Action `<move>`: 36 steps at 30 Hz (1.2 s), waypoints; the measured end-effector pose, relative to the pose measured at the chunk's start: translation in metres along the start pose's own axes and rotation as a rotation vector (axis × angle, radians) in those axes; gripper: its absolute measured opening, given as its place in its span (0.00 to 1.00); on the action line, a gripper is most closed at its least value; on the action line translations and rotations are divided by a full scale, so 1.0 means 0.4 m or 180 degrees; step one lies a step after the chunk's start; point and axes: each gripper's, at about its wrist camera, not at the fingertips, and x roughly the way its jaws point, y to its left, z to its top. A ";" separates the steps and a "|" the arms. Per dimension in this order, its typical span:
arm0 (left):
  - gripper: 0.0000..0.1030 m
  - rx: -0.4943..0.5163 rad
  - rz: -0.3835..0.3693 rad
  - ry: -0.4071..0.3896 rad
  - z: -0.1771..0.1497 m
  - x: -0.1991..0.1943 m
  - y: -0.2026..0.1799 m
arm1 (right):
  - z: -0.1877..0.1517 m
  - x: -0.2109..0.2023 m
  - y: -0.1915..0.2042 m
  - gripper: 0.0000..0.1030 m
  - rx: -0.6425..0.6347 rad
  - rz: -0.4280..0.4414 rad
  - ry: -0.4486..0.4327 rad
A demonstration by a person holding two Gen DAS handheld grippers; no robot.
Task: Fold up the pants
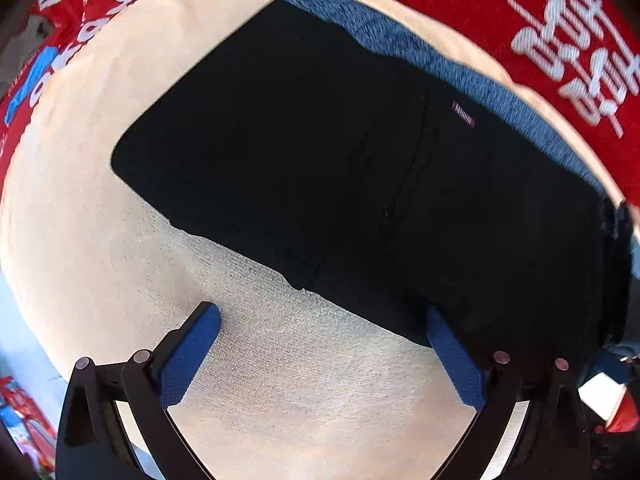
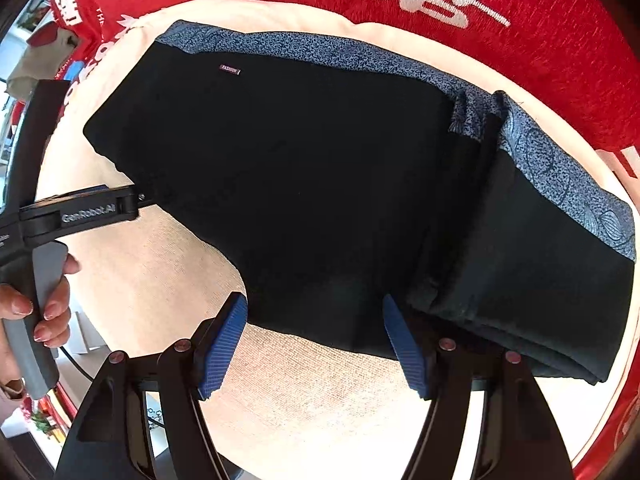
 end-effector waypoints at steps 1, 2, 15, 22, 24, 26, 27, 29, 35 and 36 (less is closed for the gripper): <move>0.99 -0.0043 -0.0051 -0.0013 0.011 0.003 -0.016 | 0.000 0.004 0.005 0.72 -0.0007 -0.0007 0.0007; 0.99 -0.0100 -0.0126 -0.0032 0.014 -0.002 -0.009 | 0.001 0.007 0.009 0.72 -0.0012 -0.0009 0.0013; 0.99 -0.0662 -0.1391 -0.0438 0.062 -0.048 0.106 | 0.010 0.026 0.021 0.73 0.0030 0.0079 0.0038; 0.99 -0.0970 -0.2133 -0.0506 0.058 -0.017 0.167 | 0.015 0.028 0.005 0.73 0.0029 0.0153 0.0013; 0.99 -0.0979 -0.2156 -0.0528 0.070 -0.018 0.157 | 0.013 0.031 0.003 0.73 0.0006 0.0147 0.0001; 0.99 -0.1051 -0.2218 -0.0553 0.074 -0.034 0.162 | 0.010 0.034 0.004 0.73 -0.0004 0.0144 -0.0009; 0.99 -0.1061 -0.2258 -0.0592 0.071 -0.050 0.177 | 0.009 0.034 0.005 0.73 -0.0007 0.0144 -0.0015; 0.99 -0.1039 -0.2180 -0.0632 0.084 -0.055 0.179 | 0.007 0.035 0.005 0.73 -0.0016 0.0150 -0.0026; 0.55 -0.0930 -0.1270 -0.0478 0.119 -0.044 0.131 | 0.013 0.016 0.015 0.73 0.0007 0.0185 -0.0009; 0.43 -0.0821 -0.1002 -0.0476 0.120 -0.047 0.120 | 0.021 -0.002 0.015 0.73 0.0040 0.0243 -0.0048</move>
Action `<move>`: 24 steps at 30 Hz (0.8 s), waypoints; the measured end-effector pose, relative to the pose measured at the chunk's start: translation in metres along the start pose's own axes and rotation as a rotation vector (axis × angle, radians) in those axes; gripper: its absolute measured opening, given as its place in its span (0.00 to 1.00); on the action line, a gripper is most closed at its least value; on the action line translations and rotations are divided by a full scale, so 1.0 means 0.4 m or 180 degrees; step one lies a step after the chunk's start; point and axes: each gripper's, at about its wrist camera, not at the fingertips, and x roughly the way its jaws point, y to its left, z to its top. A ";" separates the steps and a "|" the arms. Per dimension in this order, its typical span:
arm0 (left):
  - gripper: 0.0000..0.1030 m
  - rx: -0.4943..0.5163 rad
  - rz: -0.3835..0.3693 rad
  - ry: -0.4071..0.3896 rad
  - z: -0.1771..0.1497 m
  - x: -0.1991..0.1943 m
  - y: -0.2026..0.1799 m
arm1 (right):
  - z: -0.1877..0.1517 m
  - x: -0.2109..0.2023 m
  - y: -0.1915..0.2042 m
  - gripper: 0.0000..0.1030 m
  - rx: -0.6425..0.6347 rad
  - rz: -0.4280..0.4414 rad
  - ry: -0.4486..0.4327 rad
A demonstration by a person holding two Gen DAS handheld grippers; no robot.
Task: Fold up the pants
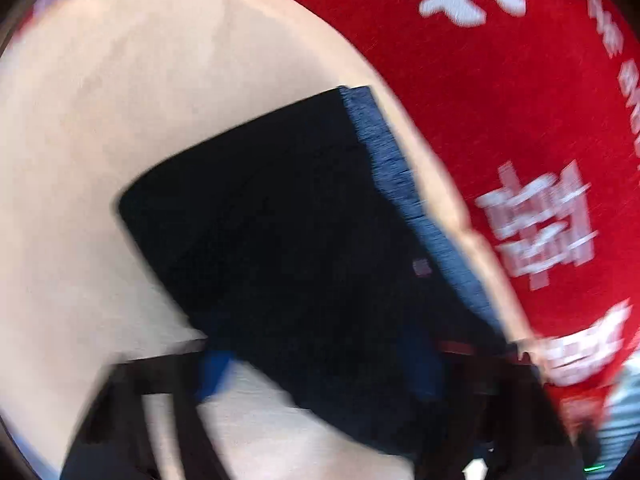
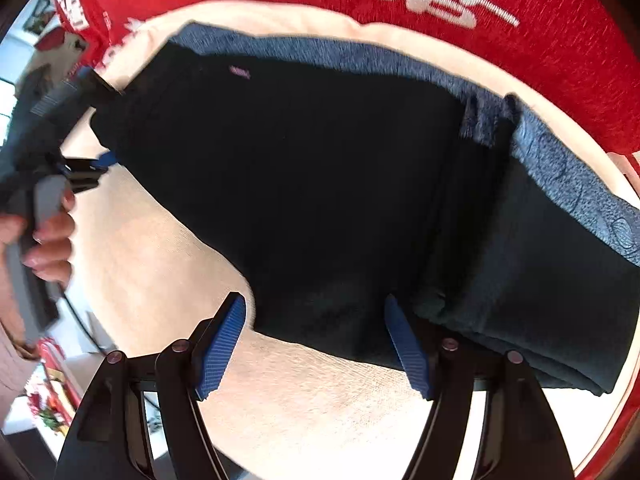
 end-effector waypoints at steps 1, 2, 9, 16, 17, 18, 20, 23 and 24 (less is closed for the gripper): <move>0.39 0.0127 0.0091 -0.0011 -0.001 0.001 -0.011 | 0.008 -0.013 -0.001 0.73 0.0012 0.0023 -0.0030; 0.36 0.0221 0.0120 -0.0080 -0.006 -0.005 -0.023 | 0.022 -0.038 -0.001 0.73 0.0032 0.0055 -0.0091; 0.34 0.1796 0.0955 -0.0741 -0.133 -0.053 -0.223 | 0.221 -0.159 0.002 0.80 0.0263 0.0534 -0.0193; 0.34 0.2456 0.1183 -0.0903 -0.207 -0.071 -0.304 | 0.452 -0.125 0.224 0.82 -0.0199 0.0929 0.0453; 0.34 0.2493 0.1198 -0.0912 -0.212 -0.071 -0.304 | 0.478 -0.101 0.273 0.82 -0.0323 0.0949 0.0643; 0.34 0.2507 0.1210 -0.0915 -0.213 -0.078 -0.304 | 0.491 -0.084 0.309 0.82 -0.0422 0.0923 0.0762; 0.34 0.2504 0.1214 -0.0906 -0.212 -0.080 -0.295 | 0.518 -0.036 0.379 0.82 -0.0678 0.0671 0.0962; 0.34 0.2479 0.1223 -0.0905 -0.207 -0.079 -0.285 | 0.534 0.047 0.439 0.82 -0.0901 0.0310 0.1254; 0.34 0.2467 0.1221 -0.0904 -0.206 -0.074 -0.283 | 0.537 0.066 0.448 0.82 -0.0920 0.0275 0.1302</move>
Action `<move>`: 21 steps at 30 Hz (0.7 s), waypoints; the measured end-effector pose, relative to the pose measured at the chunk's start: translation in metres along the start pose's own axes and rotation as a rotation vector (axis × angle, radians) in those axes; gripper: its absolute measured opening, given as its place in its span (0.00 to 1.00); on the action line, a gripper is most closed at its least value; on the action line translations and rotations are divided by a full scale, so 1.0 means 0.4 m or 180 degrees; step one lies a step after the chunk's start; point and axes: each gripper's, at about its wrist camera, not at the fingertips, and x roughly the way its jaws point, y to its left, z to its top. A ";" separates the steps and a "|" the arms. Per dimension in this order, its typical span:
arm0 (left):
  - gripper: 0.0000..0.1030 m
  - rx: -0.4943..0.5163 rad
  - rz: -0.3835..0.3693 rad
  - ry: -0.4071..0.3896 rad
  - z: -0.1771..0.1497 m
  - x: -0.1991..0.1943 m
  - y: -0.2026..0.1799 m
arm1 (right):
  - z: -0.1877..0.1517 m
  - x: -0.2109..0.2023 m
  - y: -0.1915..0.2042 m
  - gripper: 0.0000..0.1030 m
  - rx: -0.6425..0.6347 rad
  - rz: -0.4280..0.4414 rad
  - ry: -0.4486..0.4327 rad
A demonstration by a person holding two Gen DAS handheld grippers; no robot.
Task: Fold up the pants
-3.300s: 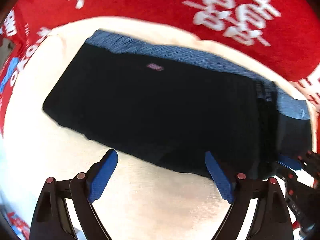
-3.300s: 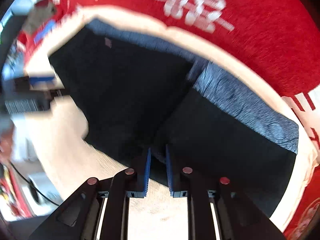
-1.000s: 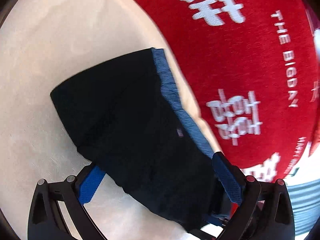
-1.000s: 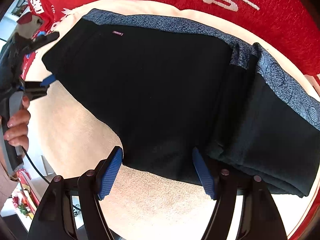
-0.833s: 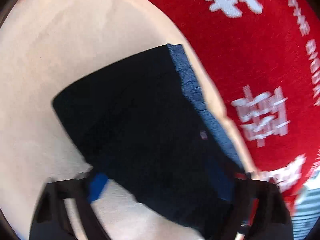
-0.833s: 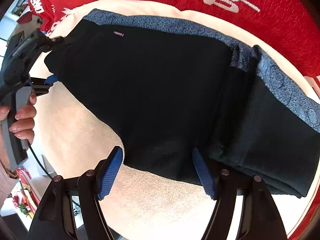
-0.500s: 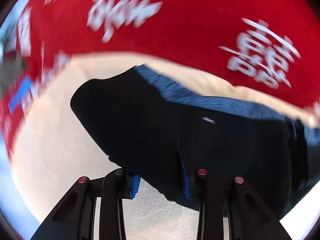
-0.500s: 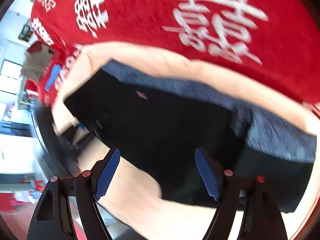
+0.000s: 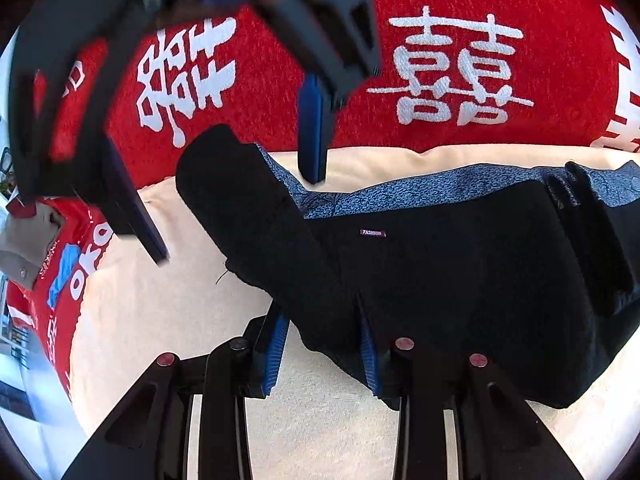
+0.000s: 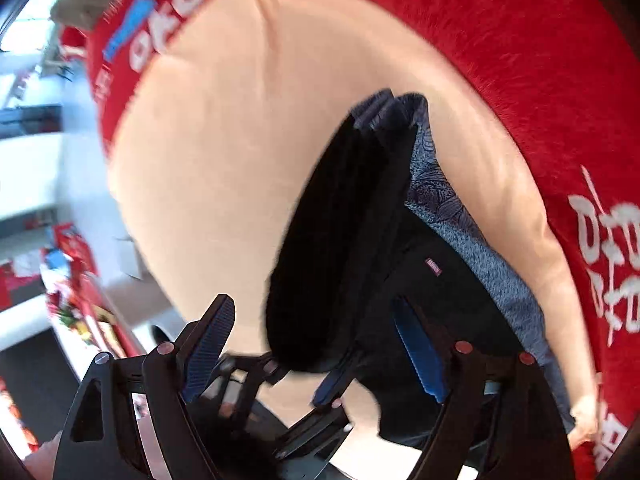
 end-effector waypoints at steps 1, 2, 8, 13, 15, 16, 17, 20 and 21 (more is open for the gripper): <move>0.34 -0.0013 -0.0003 0.0009 -0.001 0.003 0.001 | 0.012 0.015 0.004 0.78 -0.0022 0.0023 0.0033; 0.34 -0.0027 -0.0001 0.0024 0.000 0.008 0.003 | 0.021 0.028 0.001 0.64 -0.0019 0.0054 0.0011; 0.34 0.0012 -0.0142 -0.0077 0.018 -0.026 -0.006 | -0.043 -0.016 -0.025 0.16 -0.0042 0.0224 -0.0416; 0.34 0.0072 -0.0426 -0.0290 0.064 -0.136 -0.041 | -0.183 -0.121 -0.126 0.17 0.0224 0.0733 -0.0937; 0.34 0.0084 -0.0610 -0.0369 0.094 -0.186 -0.065 | -0.281 -0.178 -0.181 0.17 0.0370 0.0950 -0.1260; 0.34 0.0102 -0.0720 -0.0405 0.111 -0.216 -0.087 | -0.330 -0.201 -0.204 0.17 0.0430 0.1024 -0.1398; 0.34 0.0136 -0.0801 -0.0437 0.125 -0.242 -0.110 | -0.377 -0.224 -0.232 0.17 0.0503 0.1095 -0.1522; 0.34 0.0329 -0.0983 -0.0514 0.159 -0.311 -0.200 | -0.522 -0.269 -0.307 0.17 0.0757 0.1264 -0.1863; 0.34 0.0418 -0.1055 -0.0523 0.169 -0.333 -0.241 | -0.584 -0.281 -0.341 0.17 0.0868 0.1311 -0.1988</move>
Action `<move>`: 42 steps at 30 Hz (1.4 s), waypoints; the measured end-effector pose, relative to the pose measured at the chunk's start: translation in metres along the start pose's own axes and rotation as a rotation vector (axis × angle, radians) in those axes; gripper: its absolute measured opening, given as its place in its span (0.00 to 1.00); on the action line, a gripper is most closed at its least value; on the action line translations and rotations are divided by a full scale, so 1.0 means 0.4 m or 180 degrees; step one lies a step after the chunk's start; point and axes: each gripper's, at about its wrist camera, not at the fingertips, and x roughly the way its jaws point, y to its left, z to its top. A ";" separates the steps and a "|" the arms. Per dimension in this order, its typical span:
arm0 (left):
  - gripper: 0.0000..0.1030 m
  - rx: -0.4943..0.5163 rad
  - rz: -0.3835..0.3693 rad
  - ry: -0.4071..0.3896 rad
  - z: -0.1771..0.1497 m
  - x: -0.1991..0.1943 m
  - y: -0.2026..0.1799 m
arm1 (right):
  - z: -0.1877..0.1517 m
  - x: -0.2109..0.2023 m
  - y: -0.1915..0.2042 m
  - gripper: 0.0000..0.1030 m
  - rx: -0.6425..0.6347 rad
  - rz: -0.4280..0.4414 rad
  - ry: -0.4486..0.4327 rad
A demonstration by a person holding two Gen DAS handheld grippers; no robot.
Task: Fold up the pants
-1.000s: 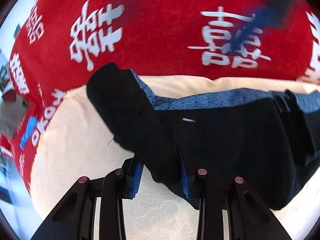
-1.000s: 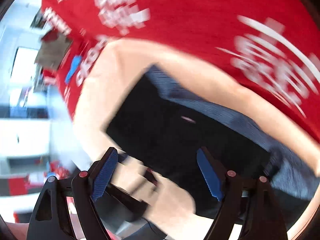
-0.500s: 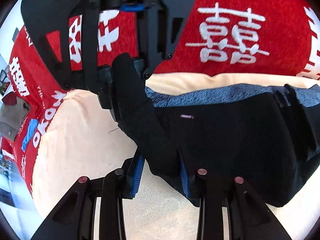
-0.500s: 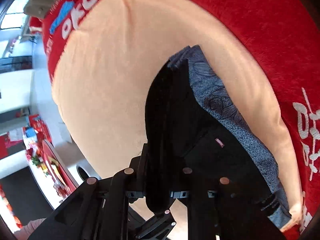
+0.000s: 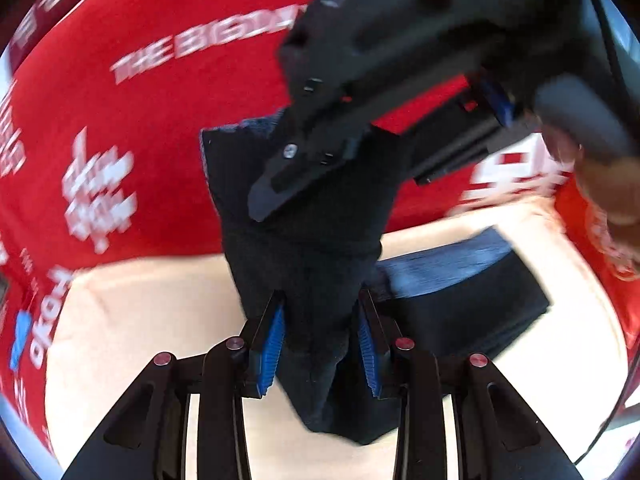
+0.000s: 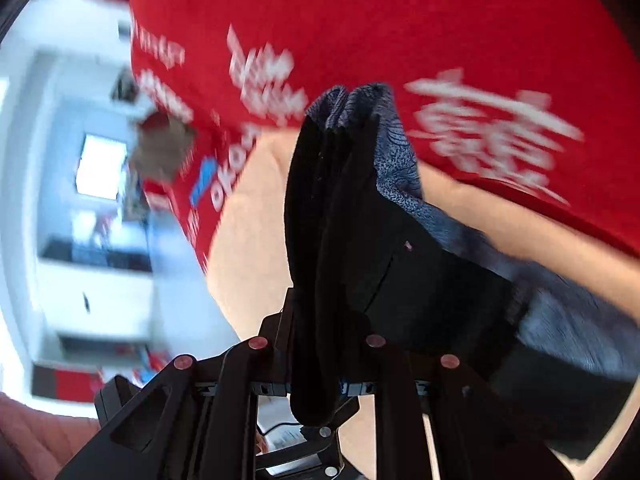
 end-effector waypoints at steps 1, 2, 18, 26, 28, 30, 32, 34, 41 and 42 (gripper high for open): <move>0.34 0.0055 -0.0057 0.0005 0.009 0.000 -0.031 | -0.007 -0.032 -0.023 0.17 0.0057 0.0015 -0.0075; 0.34 0.0124 -0.0145 0.0016 0.022 0.001 -0.076 | -0.041 -0.082 -0.058 0.18 0.0160 0.0041 -0.0204; 0.45 0.1055 -0.0431 0.0845 -0.084 0.236 -0.524 | -0.407 -0.208 -0.660 0.23 0.1468 0.0134 -0.0727; 0.69 0.0717 -0.0183 0.0908 -0.066 0.174 -0.406 | -0.424 -0.202 -0.661 0.26 0.1327 -0.0144 -0.0720; 0.69 0.0479 -0.0014 0.0957 -0.044 0.176 -0.334 | -0.413 -0.207 -0.642 0.28 0.1232 -0.0372 -0.0648; 0.69 0.0189 0.0105 0.1067 -0.038 0.195 -0.265 | -0.406 -0.211 -0.618 0.35 0.1146 -0.0617 -0.0590; 0.69 0.0008 0.0276 0.1186 -0.048 0.224 -0.211 | -0.412 -0.225 -0.606 0.38 0.1101 -0.0916 -0.0531; 0.69 -0.0066 0.0329 0.1222 -0.069 0.240 -0.185 | -0.415 -0.235 -0.596 0.38 0.1126 -0.0963 -0.0528; 0.78 -0.0096 0.0303 0.1154 -0.109 0.274 -0.192 | -0.455 -0.243 -0.597 0.36 0.1070 -0.1361 -0.0455; 0.79 -0.0129 0.0291 0.1153 -0.110 0.273 -0.191 | -0.451 -0.239 -0.587 0.36 0.1023 -0.1563 -0.0435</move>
